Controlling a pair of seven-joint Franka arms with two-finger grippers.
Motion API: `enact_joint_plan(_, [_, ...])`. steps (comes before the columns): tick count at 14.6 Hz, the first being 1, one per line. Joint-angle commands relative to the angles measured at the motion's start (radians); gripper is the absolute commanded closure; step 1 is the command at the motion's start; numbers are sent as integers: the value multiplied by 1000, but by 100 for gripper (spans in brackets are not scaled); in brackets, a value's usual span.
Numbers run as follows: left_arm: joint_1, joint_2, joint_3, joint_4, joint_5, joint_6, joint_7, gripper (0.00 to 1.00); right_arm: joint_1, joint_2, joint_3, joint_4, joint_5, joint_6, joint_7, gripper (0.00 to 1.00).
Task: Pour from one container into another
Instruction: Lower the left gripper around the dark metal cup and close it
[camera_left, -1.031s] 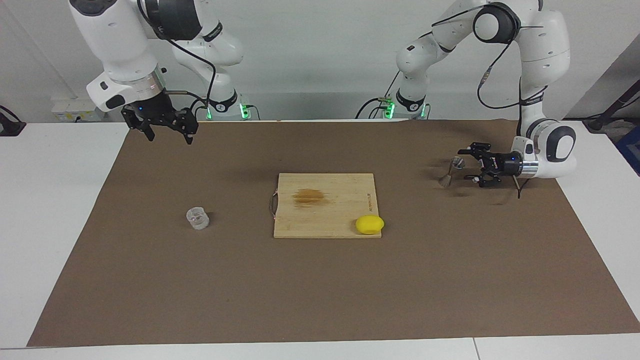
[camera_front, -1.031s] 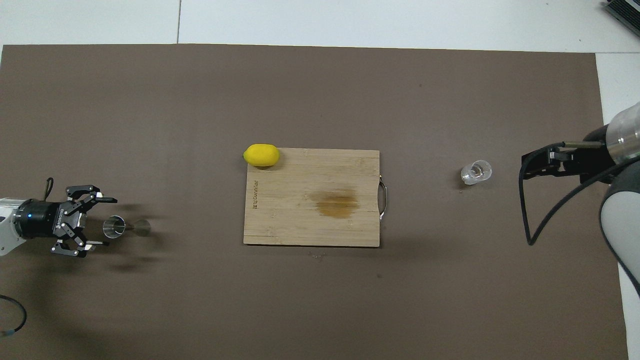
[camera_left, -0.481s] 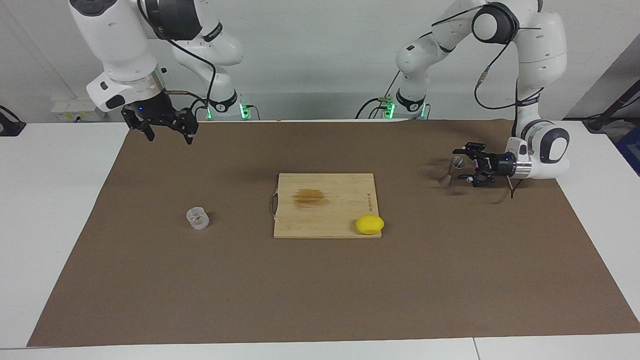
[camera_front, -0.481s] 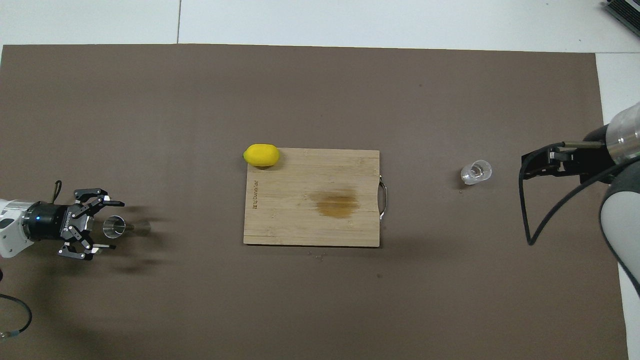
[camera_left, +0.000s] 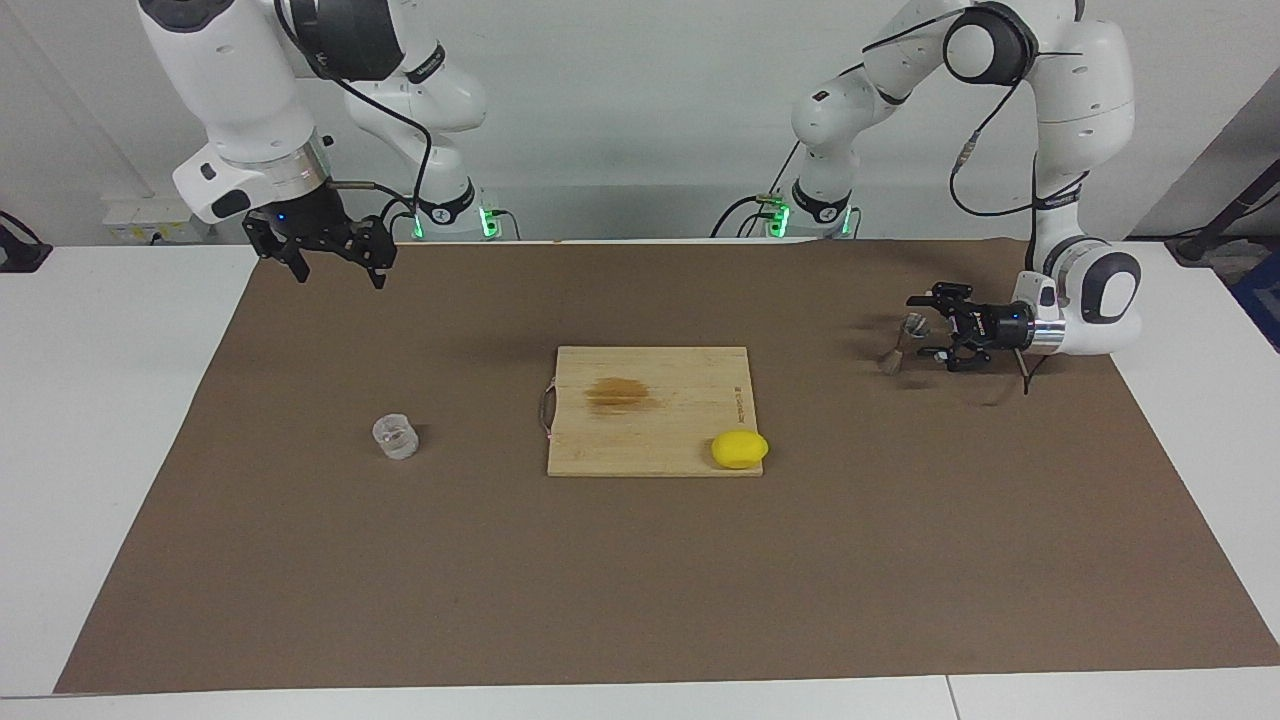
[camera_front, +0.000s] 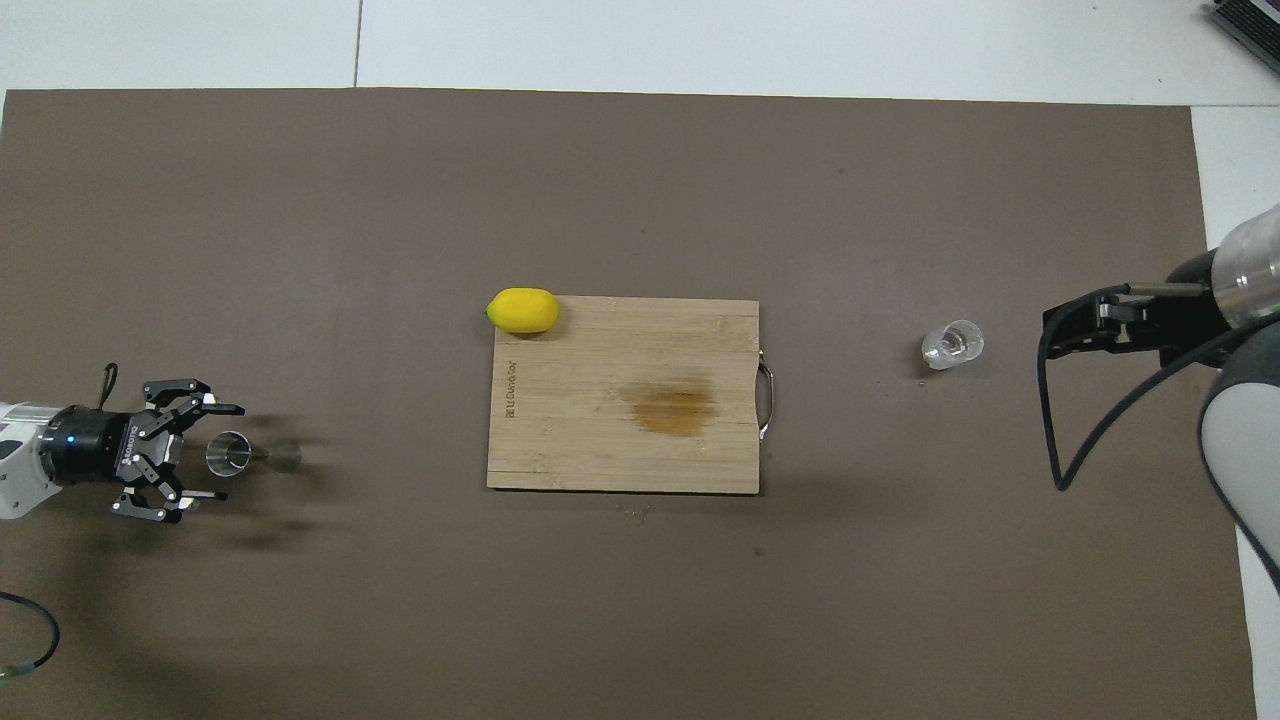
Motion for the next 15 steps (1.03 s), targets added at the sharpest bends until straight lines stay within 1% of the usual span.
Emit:
enact_joint_plan(1, [2, -32, 5, -35, 13, 9, 29, 10, -8, -25, 4, -27, 16, -2, 24, 0])
enact_joint_plan(2, [2, -32, 5, -35, 13, 10, 29, 16, -8, -27, 4, -27, 16, -2, 24, 0])
enact_joint_plan(3, [2, -32, 5, -35, 13, 10, 29, 18, -8, -25, 4, -27, 16, -2, 21, 0])
enact_joint_plan(4, [2, -31, 5, -35, 13, 10, 29, 24, -8, -25, 4, -27, 16, -2, 21, 0])
enact_joint_plan(5, [2, -32, 5, -35, 13, 10, 29, 27, -8, -27, 4, -27, 16, -2, 18, 0])
enact_joint_plan(8, [2, -32, 5, -35, 13, 12, 27, 46, -8, -25, 4, -27, 16, -1, 9, 0])
enact_joint_plan(9, [2, -32, 5, -35, 13, 13, 27, 51, -8, -25, 4, -27, 16, -1, 9, 0])
enact_joint_plan(12, [2, -32, 5, -33, 13, 18, 23, 52, -8, -25, 4, -27, 16, 13, 19, 0])
enact_joint_plan(14, [2, -32, 5, -33, 13, 20, 20, 64, -8, -25, 4, -27, 16, 13, 19, 0])
enact_joint_plan(15, [0, -34, 5, -33, 13, 21, 20, 67, -8, -25, 4, -27, 16, 13, 18, 0])
